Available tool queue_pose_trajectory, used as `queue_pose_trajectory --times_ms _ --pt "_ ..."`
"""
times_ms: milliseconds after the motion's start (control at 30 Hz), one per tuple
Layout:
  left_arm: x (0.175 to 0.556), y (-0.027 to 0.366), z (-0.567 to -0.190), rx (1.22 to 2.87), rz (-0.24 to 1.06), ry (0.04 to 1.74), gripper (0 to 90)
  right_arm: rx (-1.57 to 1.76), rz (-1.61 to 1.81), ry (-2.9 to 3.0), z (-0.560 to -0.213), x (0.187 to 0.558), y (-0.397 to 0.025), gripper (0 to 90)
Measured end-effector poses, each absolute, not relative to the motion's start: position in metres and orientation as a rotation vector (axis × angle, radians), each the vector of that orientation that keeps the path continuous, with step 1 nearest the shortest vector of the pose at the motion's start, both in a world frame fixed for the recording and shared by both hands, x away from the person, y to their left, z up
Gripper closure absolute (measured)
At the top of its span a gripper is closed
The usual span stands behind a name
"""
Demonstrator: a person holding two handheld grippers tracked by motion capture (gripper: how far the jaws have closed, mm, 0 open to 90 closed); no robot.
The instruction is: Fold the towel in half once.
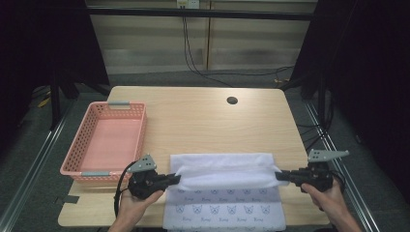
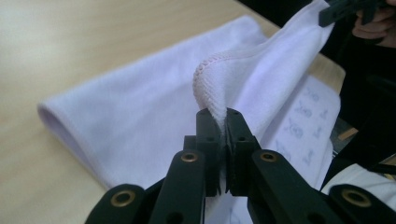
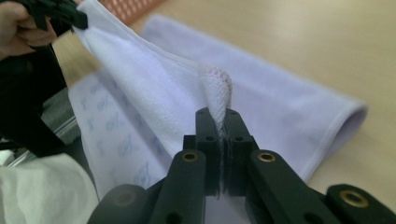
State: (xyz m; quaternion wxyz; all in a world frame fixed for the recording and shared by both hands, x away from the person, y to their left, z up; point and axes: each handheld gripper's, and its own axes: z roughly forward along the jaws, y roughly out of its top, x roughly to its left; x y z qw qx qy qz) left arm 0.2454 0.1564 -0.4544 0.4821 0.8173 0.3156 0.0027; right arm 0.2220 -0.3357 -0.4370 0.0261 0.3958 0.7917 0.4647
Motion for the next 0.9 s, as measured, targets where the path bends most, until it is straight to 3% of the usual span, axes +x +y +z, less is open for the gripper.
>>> queue_pose_trajectory --times_ms 267,600,900 --pt "0.231 0.148 -0.48 2.124 -0.08 0.798 86.3 1.3 1.278 2.586 -0.472 0.21 -0.326 87.8" --pt "0.249 0.146 -0.497 2.154 -0.144 0.884 86.1 1.318 1.112 2.676 -0.491 0.215 -0.314 88.2" --pt "0.281 0.128 -0.499 2.15 -0.019 0.895 86.2 1.37 1.08 2.578 -0.492 0.243 -0.32 88.4"
